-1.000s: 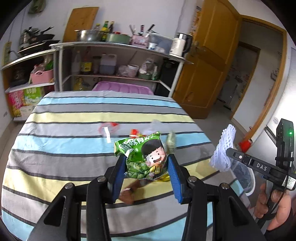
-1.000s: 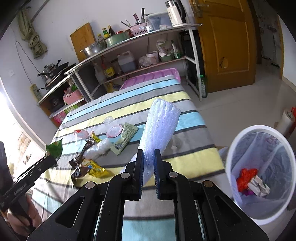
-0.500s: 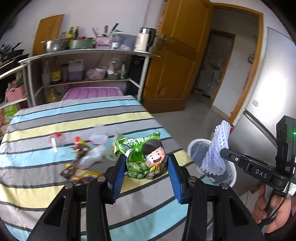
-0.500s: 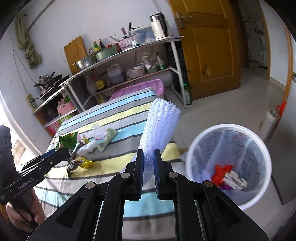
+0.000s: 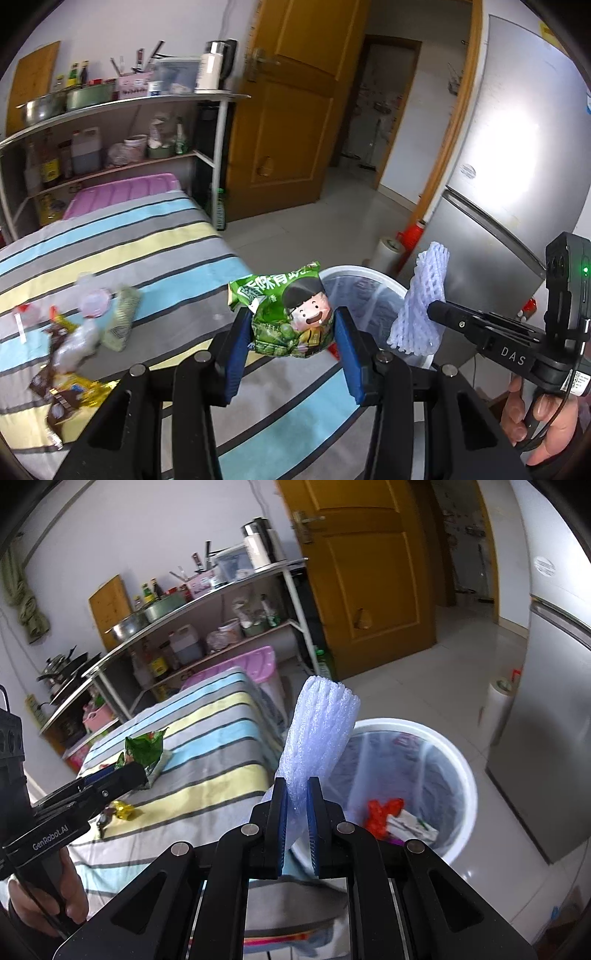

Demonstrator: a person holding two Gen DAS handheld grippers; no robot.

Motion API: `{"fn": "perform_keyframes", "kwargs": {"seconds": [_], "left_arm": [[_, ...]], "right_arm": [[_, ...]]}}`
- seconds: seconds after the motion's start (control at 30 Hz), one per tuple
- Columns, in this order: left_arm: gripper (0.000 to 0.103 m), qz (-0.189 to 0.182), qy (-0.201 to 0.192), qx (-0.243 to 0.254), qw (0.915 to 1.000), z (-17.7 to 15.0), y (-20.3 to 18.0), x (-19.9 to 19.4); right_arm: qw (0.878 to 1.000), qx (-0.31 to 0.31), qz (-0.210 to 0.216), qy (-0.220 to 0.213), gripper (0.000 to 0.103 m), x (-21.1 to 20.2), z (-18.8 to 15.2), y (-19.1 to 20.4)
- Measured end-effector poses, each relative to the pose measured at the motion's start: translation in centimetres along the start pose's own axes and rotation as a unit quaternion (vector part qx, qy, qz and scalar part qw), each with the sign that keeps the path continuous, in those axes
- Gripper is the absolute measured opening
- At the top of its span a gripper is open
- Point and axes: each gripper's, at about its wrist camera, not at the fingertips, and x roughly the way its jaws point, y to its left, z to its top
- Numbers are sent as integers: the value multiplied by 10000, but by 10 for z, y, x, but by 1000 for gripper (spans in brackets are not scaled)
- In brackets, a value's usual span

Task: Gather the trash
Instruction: 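Carry the green snack bag and foam sleeve over the trash bin with both tools, then open both tools over the bin and pull them back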

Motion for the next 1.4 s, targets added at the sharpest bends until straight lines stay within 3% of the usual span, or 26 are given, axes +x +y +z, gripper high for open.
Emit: {"fn": "perform_keyframes", "kwargs": {"seconds": [0.73,0.87,1.07,1.4], "left_arm": [[48,-379,817,446,9949,0,-59,106],[59,-398,938,452,9938,0,-62,119],[64,-423,1000,334,9935,-1,-58,124],[64,-331,699,215,9968,3,-49,93]], "right_arm": [[9967,442,-471,488,14,42,-11,-77],[9957,581,-463,559,17,49,-15,-85],[9954,722,-400,479,32,47,-18,-94],[9982,447,-320,245,32,30,-11,-73]]}}
